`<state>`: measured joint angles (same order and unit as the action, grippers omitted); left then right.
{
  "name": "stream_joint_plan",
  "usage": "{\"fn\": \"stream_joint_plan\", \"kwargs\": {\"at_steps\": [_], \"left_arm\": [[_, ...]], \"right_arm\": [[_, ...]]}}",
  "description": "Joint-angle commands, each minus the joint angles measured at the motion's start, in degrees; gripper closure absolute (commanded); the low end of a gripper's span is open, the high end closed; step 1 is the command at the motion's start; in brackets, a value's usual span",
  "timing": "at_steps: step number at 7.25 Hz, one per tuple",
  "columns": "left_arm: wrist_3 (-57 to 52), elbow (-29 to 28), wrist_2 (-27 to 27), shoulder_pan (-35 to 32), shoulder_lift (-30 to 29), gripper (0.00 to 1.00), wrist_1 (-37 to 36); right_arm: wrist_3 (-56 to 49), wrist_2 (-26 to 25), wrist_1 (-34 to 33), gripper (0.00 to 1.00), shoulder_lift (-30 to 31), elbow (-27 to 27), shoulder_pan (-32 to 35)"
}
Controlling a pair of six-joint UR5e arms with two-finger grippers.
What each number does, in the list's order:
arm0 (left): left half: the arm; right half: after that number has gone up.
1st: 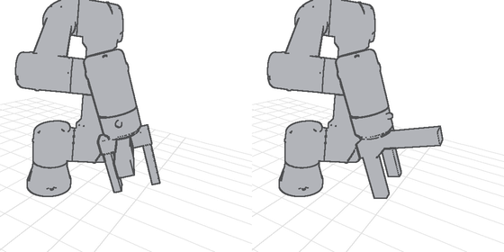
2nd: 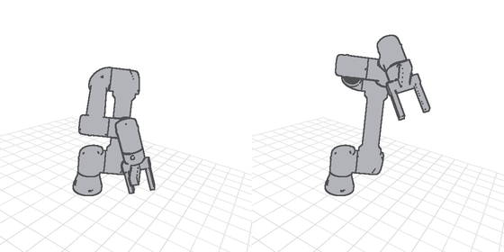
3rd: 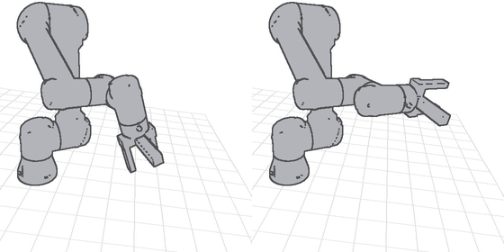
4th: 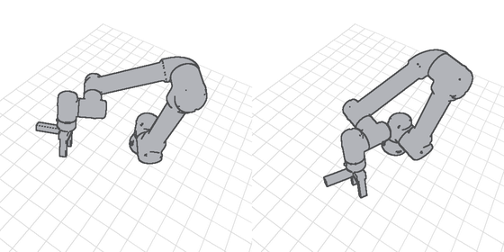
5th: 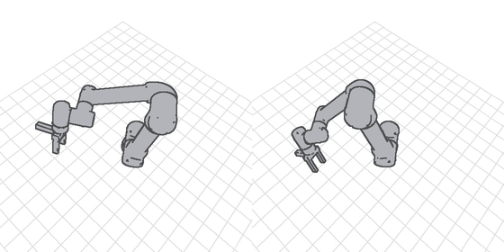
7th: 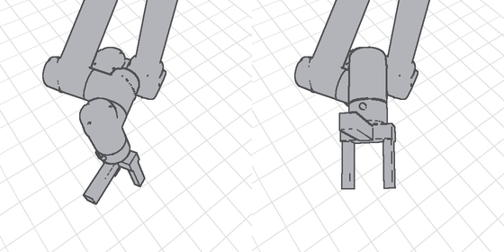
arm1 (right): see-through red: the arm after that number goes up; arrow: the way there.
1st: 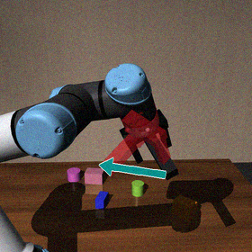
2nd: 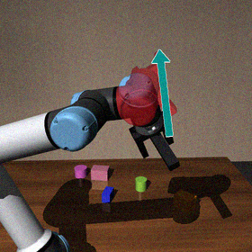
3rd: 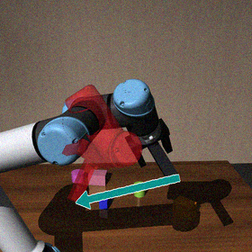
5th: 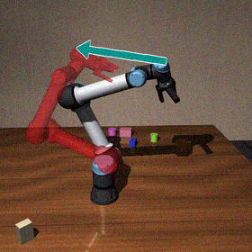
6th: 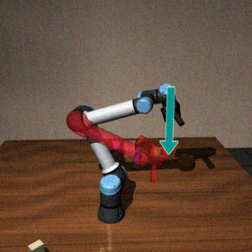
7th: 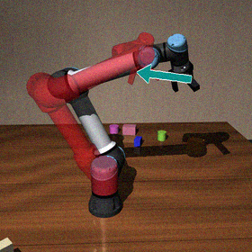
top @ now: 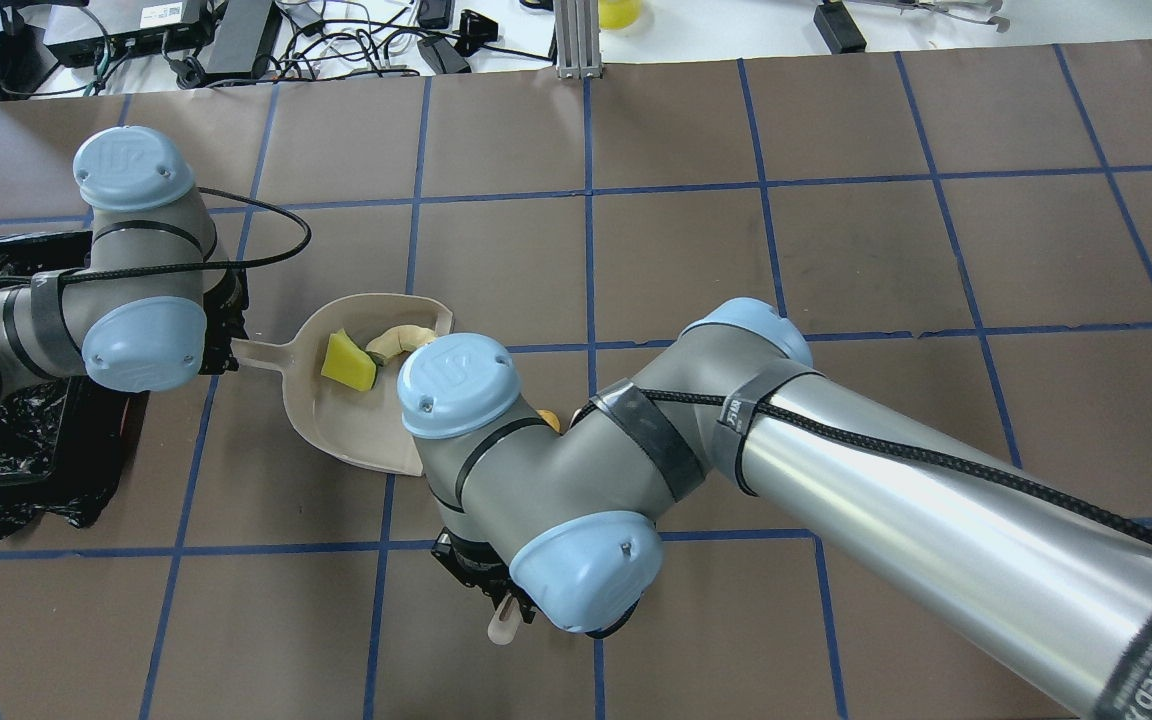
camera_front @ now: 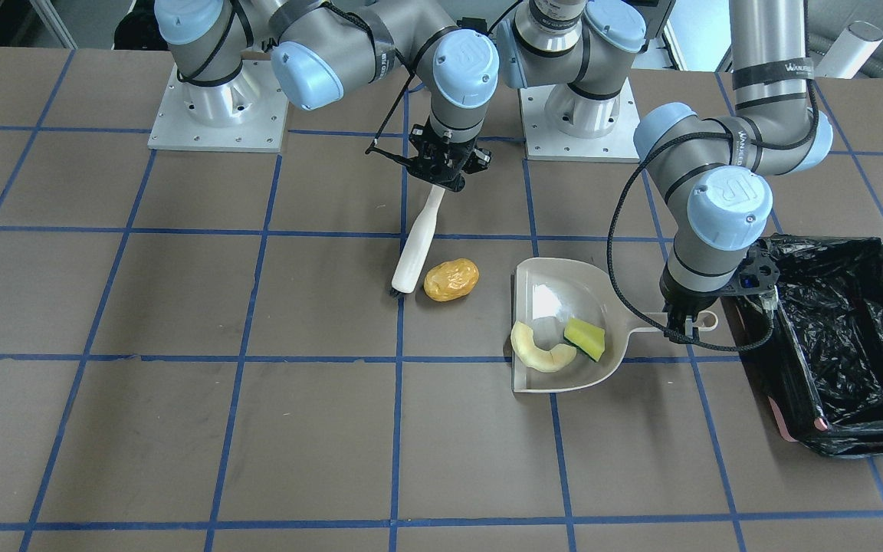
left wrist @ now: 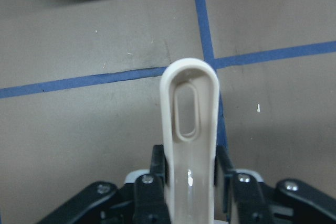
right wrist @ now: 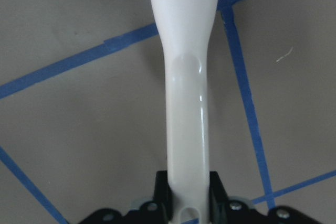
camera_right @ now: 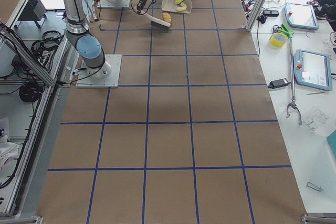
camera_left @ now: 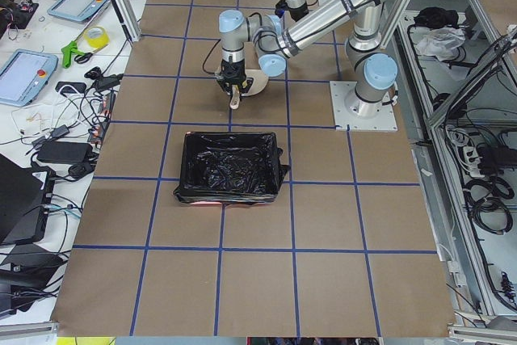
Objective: Sweep and dump trash into bin
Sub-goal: 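Sweep the yellow potato toward the dustpan with the right gripper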
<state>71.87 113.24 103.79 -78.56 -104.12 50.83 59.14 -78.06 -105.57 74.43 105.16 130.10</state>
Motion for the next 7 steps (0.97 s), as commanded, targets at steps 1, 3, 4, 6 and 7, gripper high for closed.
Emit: {"fn": "stream_joint_plan", "kwargs": {"at_steps": [1,3,4,6,7], "left_arm": [[0.3,-0.1,-0.3,0.0,-0.1,1.0,-0.1],[0.8,-0.1,-0.3,-0.2,-0.1,1.0,-0.1],[0.8,-0.2,-0.3,-0.2,0.0,1.0,-0.1],[0.8,-0.2,-0.3,-0.3,0.0,1.0,-0.1],[0.8,-0.2,-0.4,-0.3,0.1,1.0,-0.1]], "right_arm": [[0.4,0.0,0.5,1.0,-6.1,-7.6,0.8],[0.4,0.2,0.4,1.0,-11.0,-13.9,1.6],[-0.3,0.3,0.2,1.0,-13.0,-16.6,1.7],[-0.2,0.6,-0.1,1.0,-17.1,-22.7,2.7],[-0.2,0.7,-0.2,1.0,-19.0,-25.1,2.8]]}}
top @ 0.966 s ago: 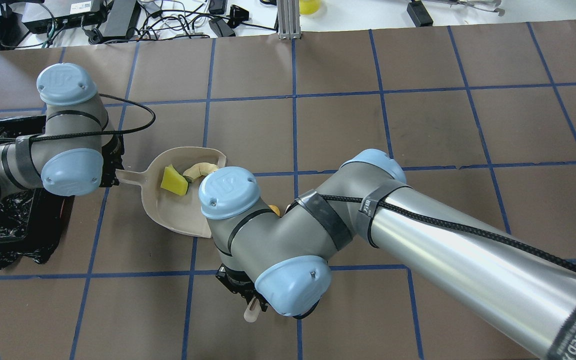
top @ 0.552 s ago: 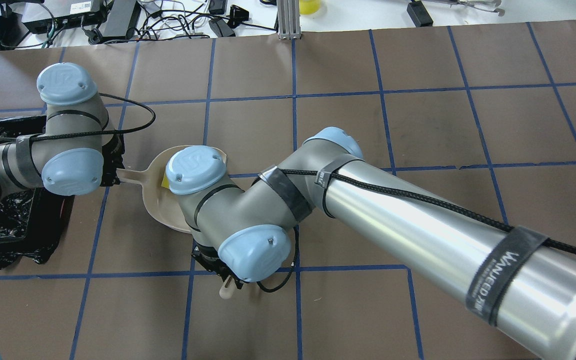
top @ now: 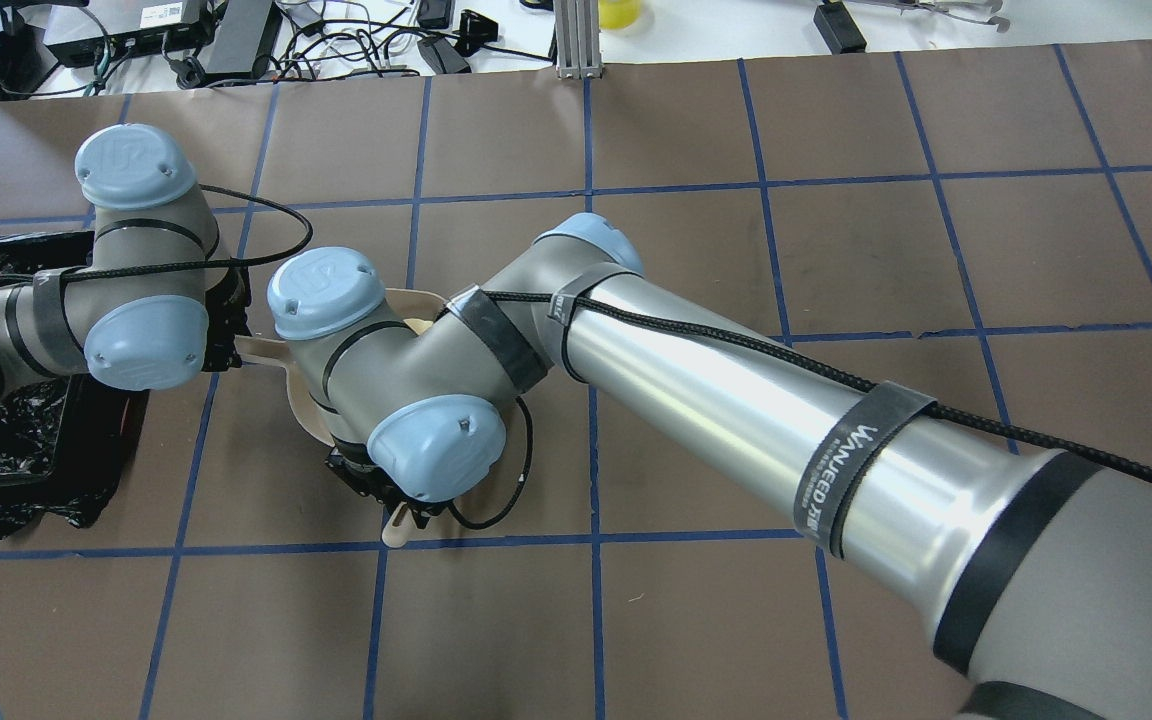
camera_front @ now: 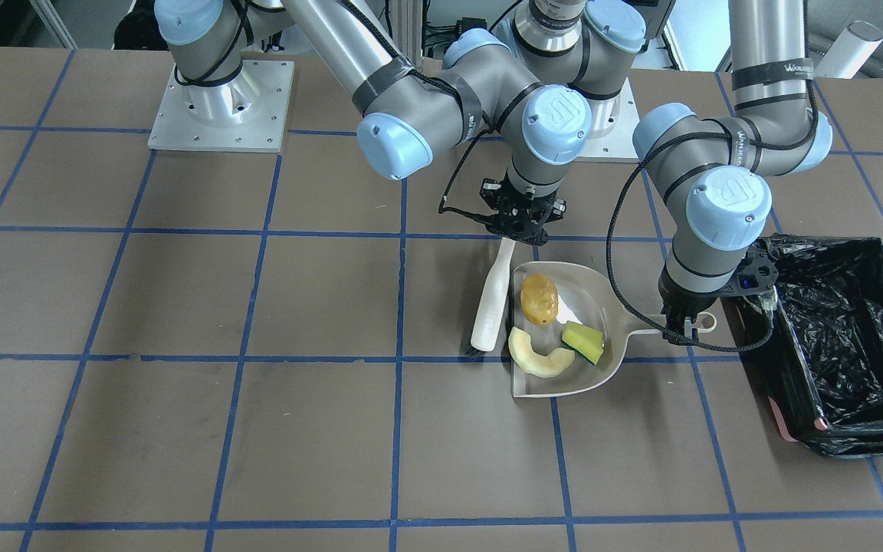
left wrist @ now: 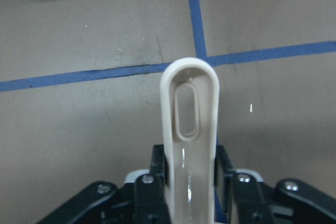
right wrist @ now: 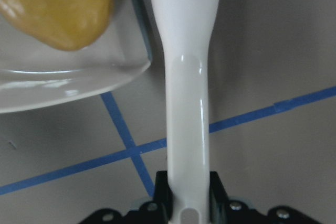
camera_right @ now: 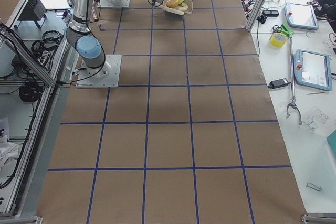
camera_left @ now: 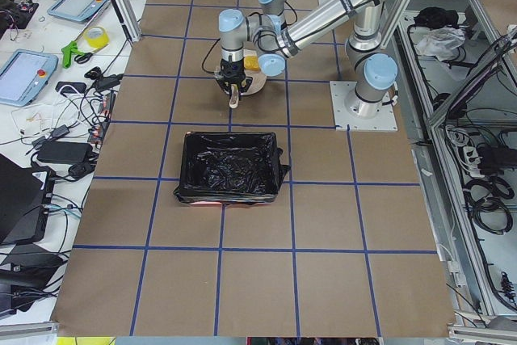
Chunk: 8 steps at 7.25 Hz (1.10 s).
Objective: Sweep and dump trash into bin
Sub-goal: 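Sweep the yellow potato toward the dustpan with the right gripper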
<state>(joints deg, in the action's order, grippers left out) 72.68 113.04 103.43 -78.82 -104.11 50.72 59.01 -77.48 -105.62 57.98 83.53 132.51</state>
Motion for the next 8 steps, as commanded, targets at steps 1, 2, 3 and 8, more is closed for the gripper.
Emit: {"fn": "stream_joint_plan", "kwargs": {"at_steps": [1,2,3,8], "left_arm": [[0.0,-0.1,-0.1,0.0,0.1,1.0,-0.2],[0.0,-0.2,-0.1,0.0,0.0,1.0,-0.3],[0.0,-0.2,-0.1,0.0,0.1,1.0,-0.3],[-0.3,-1.4,-1.2,0.0,0.4,1.0,-0.6]], "right_arm": [[0.0,0.1,-0.1,1.0,-4.1,-5.5,0.4],[-0.1,0.3,-0.3,1.0,-4.8,-7.0,0.4],[-1.8,0.2,-0.2,1.0,-5.5,-8.2,0.4],[-14.2,-4.7,10.8,1.0,-0.1,-7.2,-3.9]]}}
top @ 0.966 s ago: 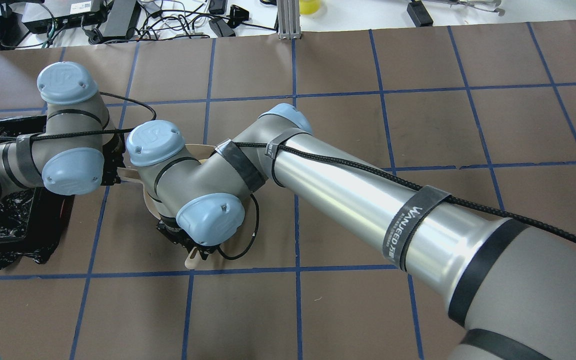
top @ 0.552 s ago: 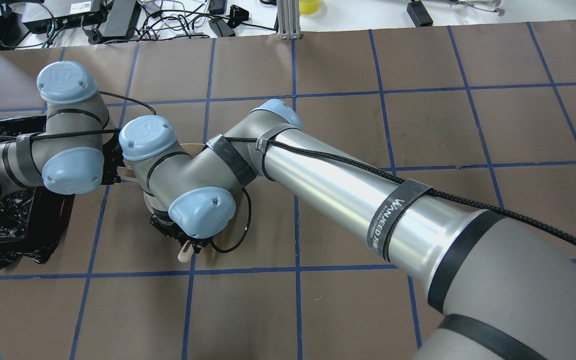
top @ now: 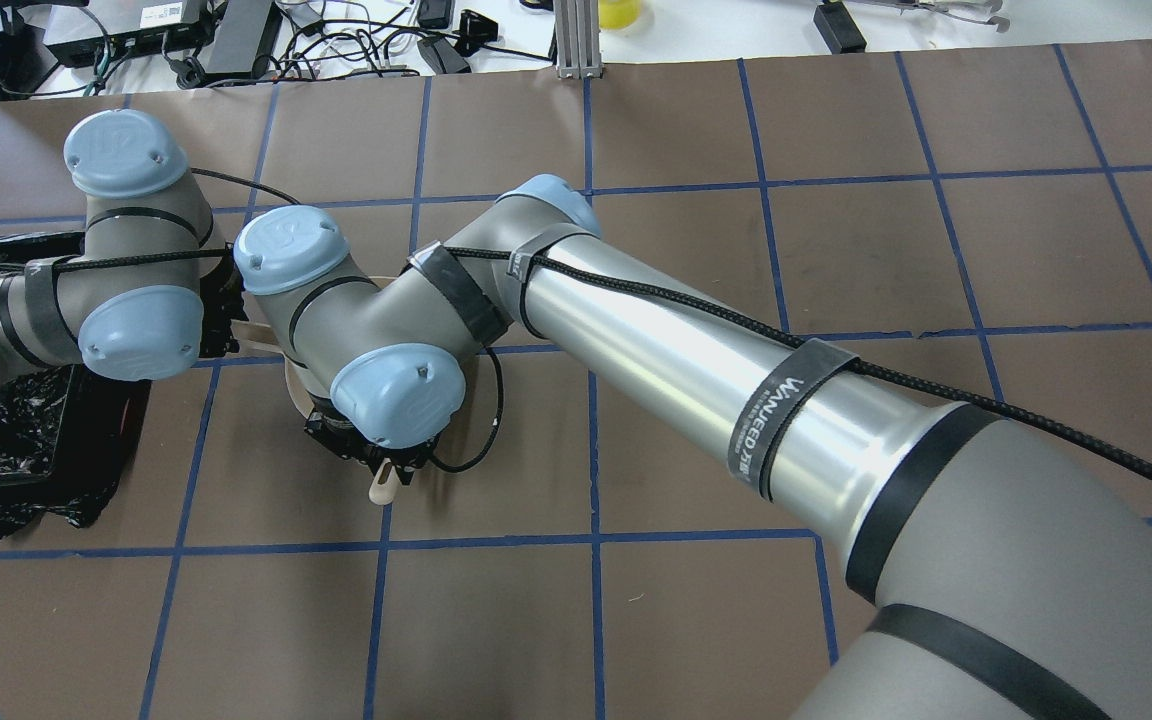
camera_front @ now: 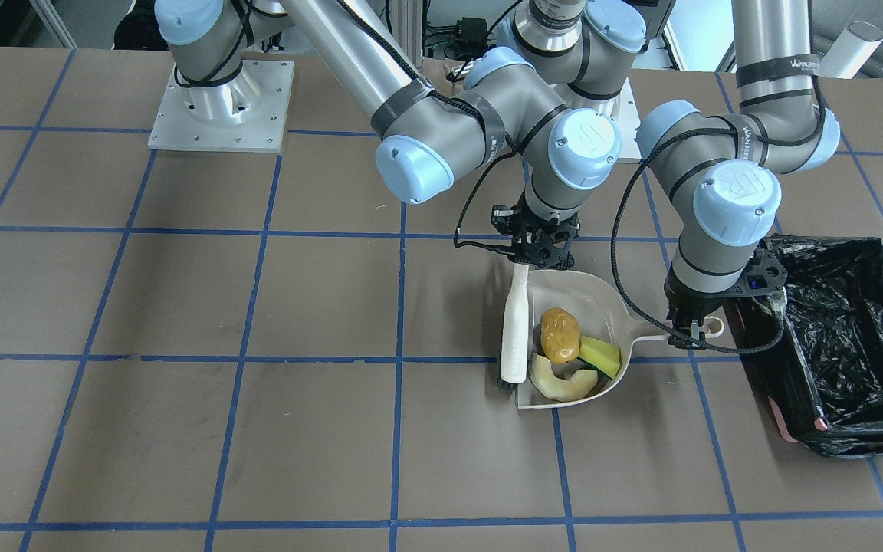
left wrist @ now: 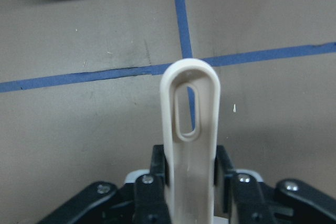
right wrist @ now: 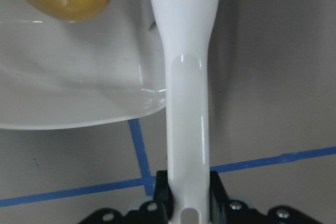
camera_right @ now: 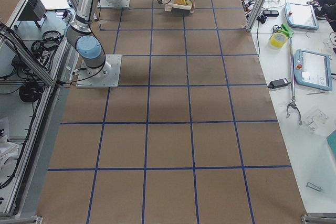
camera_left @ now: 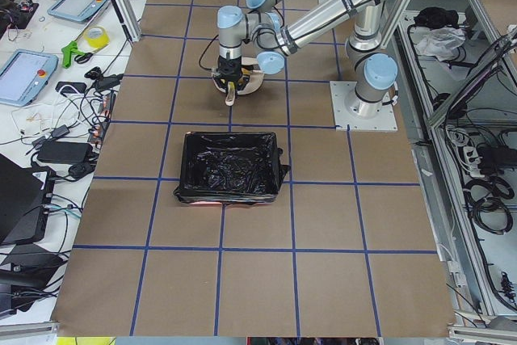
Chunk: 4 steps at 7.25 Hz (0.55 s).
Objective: Sweep and dump trash into bin
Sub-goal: 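Withdraw the brush with the right gripper away from the dustpan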
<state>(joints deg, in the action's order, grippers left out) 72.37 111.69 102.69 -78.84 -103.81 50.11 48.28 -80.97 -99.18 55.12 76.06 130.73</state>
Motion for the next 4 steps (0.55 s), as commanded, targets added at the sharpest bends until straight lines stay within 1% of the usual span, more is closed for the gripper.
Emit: {"fn": "stream_joint_plan", "kwargs": {"at_steps": [1,2,3,4], "left_arm": [[0.0,-0.2,-3.1,0.0,0.5,1.0,0.2],[0.0,-0.4,-3.9,0.1,0.7,1.0,0.3],[0.0,-1.2,-5.1,0.1,0.8,1.0,0.8],[0.3,-3.2,-9.2,0.6,1.1,1.0,1.4]], "right_arm": [[-8.3,-1.6,7.7,1.0,5.2,0.8,-5.4],[-13.6,-4.3,10.8,1.0,7.8,2.0,-9.2],[-19.2,-5.3,12.8,1.0,10.3,3.9,-13.5],[-24.8,-5.6,14.3,1.0,13.1,5.8,-18.4]]}}
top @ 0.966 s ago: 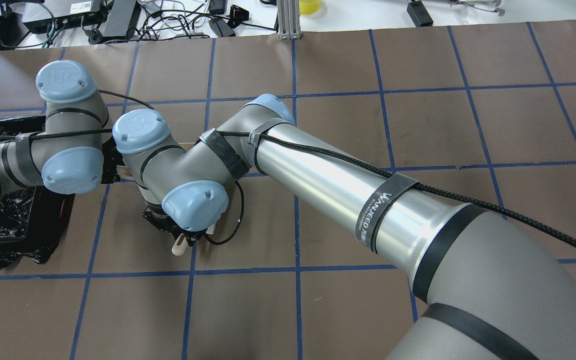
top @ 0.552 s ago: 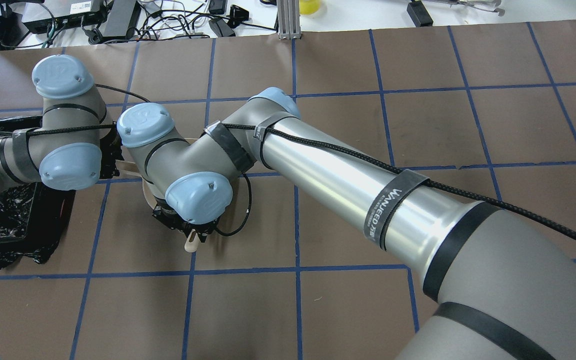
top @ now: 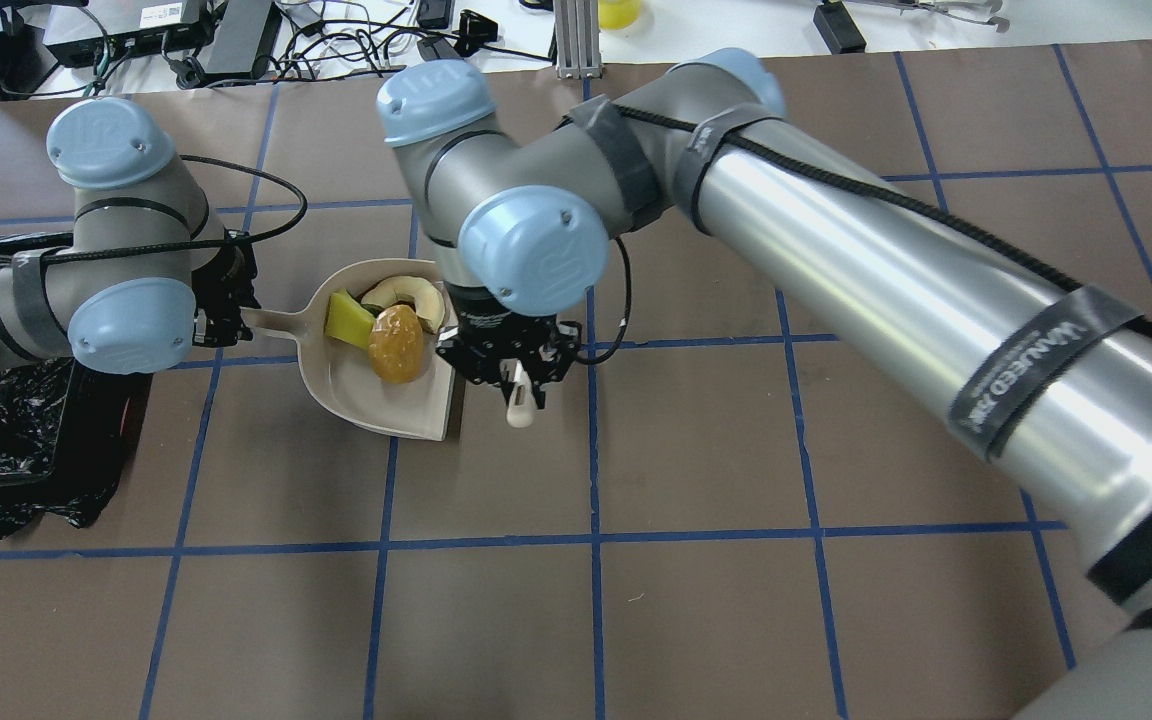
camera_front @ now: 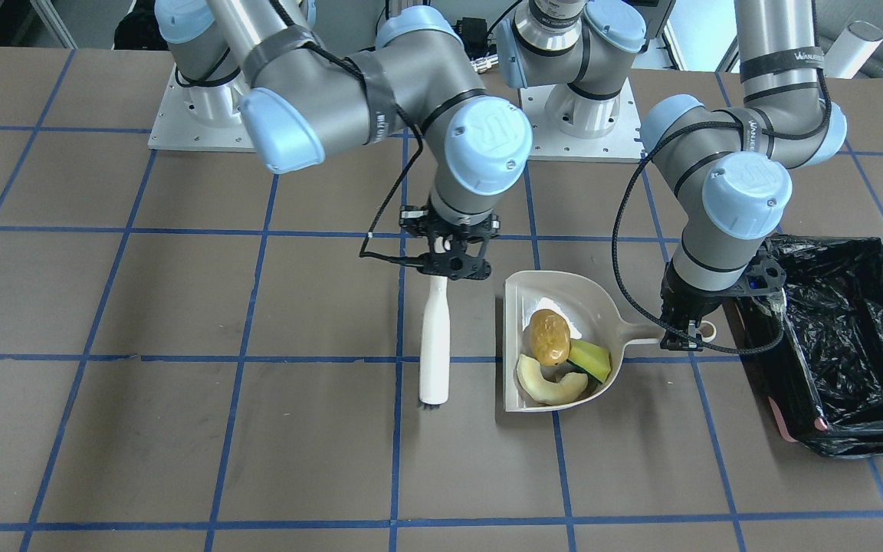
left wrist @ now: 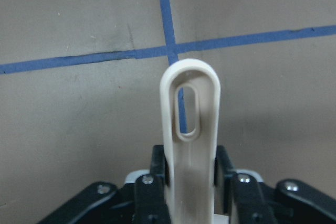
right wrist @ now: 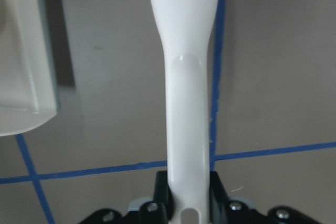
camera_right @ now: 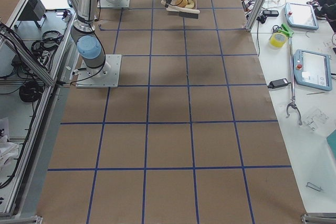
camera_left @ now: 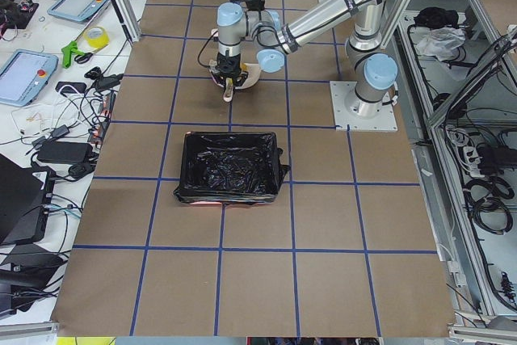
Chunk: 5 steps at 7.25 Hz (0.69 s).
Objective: Sweep and dump trash into bin
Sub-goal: 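Withdraw the brush with the right gripper away from the dustpan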
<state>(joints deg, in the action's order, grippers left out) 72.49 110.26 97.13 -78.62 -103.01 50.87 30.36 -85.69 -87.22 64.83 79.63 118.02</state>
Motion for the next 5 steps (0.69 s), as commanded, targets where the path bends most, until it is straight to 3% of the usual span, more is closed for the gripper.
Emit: {"fn": "stream_joint_plan", "kwargs": {"at_steps": [1,3,5], "left_arm": [[0.1,-5.3,-4.1,0.5,0.3,1.0,4.7],[-1.8,-14.4,-4.8,3.3,0.2,1.0,14.7],[-10.7,-16.8,-7.7,9.9,0.3,1.0,16.2]], "right_arm": [[-12.3,-5.2,2.2,1.0,5.2,3.9,-11.1],[-26.0,-6.9,0.8,1.0,5.6,5.8,-23.4],[-38.1,-9.7,-2.2,1.0,5.0,5.9,-32.8]]}}
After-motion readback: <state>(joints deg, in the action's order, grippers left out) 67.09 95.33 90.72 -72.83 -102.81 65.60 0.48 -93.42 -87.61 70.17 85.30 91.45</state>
